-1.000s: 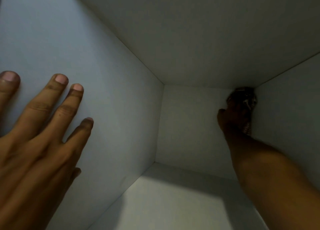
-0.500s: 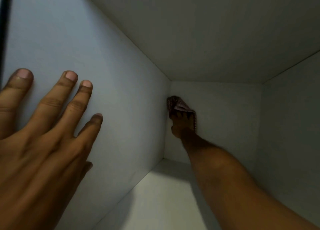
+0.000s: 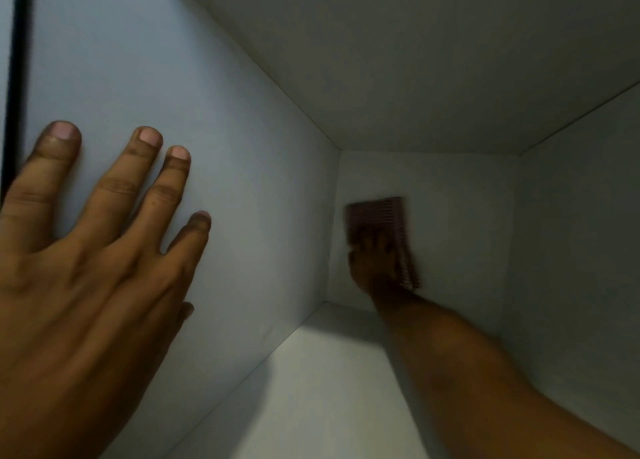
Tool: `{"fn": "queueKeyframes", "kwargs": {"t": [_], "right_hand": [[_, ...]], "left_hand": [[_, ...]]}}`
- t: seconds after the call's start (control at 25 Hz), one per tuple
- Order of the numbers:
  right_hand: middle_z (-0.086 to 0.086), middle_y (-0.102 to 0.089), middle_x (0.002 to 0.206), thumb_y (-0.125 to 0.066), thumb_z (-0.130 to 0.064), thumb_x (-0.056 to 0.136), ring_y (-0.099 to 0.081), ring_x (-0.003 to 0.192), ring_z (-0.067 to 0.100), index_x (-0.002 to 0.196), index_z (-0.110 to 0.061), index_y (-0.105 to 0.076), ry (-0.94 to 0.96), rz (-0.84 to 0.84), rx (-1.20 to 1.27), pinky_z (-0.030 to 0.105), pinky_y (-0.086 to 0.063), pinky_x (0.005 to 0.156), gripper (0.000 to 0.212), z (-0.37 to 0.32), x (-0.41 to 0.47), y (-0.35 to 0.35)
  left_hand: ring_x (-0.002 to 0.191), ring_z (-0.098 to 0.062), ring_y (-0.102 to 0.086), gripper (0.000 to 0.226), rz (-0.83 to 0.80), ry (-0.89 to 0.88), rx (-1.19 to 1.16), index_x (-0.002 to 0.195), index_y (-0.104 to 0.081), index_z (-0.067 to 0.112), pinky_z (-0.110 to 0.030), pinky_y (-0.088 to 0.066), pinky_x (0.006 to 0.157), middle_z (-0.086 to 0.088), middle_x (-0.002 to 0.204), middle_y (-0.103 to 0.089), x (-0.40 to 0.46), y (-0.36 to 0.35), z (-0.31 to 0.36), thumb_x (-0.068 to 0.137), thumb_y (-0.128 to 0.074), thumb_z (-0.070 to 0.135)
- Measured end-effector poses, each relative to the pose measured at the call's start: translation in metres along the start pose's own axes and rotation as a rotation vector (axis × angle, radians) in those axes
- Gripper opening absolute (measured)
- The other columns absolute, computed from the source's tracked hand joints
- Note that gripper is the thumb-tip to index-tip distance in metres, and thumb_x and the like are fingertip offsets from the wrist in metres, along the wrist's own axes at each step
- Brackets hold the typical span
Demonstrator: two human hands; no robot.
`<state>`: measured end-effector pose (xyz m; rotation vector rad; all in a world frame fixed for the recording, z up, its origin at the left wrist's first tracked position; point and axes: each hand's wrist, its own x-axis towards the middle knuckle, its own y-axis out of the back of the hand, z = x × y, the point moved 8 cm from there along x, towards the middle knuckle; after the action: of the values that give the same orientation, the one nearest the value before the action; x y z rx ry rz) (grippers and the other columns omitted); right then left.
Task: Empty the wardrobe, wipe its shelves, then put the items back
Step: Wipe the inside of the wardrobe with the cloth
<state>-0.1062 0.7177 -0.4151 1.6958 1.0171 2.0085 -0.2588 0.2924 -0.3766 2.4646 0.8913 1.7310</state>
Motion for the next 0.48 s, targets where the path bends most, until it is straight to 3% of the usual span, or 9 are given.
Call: {"fn": "queueKeyframes", "kwargs": {"t": [0.08, 0.16, 0.24, 0.32, 0.4, 0.48], "right_hand": [[0.008, -0.010, 0.166, -0.047, -0.028, 0.097, -0.009, 0.151, 0.035, 0.156, -0.024, -0.030, 0.265, -0.288, -0.059, 0.063, -0.012, 0.117, 0.061, -0.048, -0.015, -0.045], [0.005, -0.009, 0.166, -0.049, -0.028, 0.095, -0.012, 0.150, 0.032, 0.157, -0.027, -0.025, 0.217, -0.355, -0.089, 0.064, -0.014, 0.116, 0.067, -0.041, -0.024, -0.057], [0.007, -0.016, 0.163, -0.058, -0.044, 0.089, -0.020, 0.146, 0.036, 0.158, -0.028, -0.019, 0.079, -0.256, -0.117, 0.066, -0.020, 0.112, 0.081, -0.011, -0.035, -0.045], [0.012, -0.019, 0.160, -0.066, -0.059, 0.078, -0.022, 0.144, 0.041, 0.157, -0.021, -0.017, -0.190, -0.088, -0.118, 0.065, -0.016, 0.111, 0.101, 0.049, -0.047, -0.018], [0.020, -0.021, 0.158, -0.067, -0.057, 0.077, -0.023, 0.142, 0.048, 0.155, -0.011, -0.021, -0.443, 0.041, -0.038, 0.064, -0.014, 0.113, 0.101, 0.109, -0.060, 0.005], [0.024, -0.022, 0.155, -0.068, -0.046, 0.083, -0.025, 0.139, 0.052, 0.151, -0.007, -0.024, -0.671, 0.067, 0.119, 0.066, -0.023, 0.110, 0.090, 0.144, -0.071, 0.011]], "left_hand": [[0.151, -0.049, 0.004, 0.096, 0.021, 0.000, 0.033, 0.137, -0.038, -0.011, -0.074, -0.018, 0.112, -0.035, 0.161, -0.007, -0.003, 0.002, 0.000, 0.058, -0.076, 0.029], [0.151, -0.049, 0.004, 0.105, 0.019, -0.010, 0.067, 0.136, -0.029, -0.005, -0.074, -0.016, 0.113, -0.035, 0.161, -0.007, -0.003, 0.002, 0.001, 0.055, -0.081, 0.036], [0.150, -0.050, 0.005, 0.109, -0.001, -0.007, 0.134, 0.137, -0.027, -0.001, -0.073, -0.014, 0.114, -0.035, 0.161, -0.004, -0.004, -0.001, -0.002, 0.054, -0.081, 0.043], [0.150, -0.050, 0.008, 0.108, -0.050, 0.002, 0.149, 0.138, -0.024, 0.000, -0.071, -0.014, 0.115, -0.035, 0.161, 0.000, -0.005, -0.005, -0.005, 0.056, -0.079, 0.043], [0.149, -0.051, 0.015, 0.103, -0.112, 0.025, 0.195, 0.140, -0.017, 0.004, -0.070, -0.010, 0.117, -0.035, 0.160, 0.009, -0.005, -0.003, -0.002, 0.064, -0.070, 0.050], [0.145, -0.052, 0.026, 0.098, -0.140, 0.038, 0.257, 0.142, -0.002, 0.009, -0.069, -0.003, 0.117, -0.037, 0.155, 0.026, -0.006, 0.000, 0.004, 0.075, -0.050, 0.063]]}}
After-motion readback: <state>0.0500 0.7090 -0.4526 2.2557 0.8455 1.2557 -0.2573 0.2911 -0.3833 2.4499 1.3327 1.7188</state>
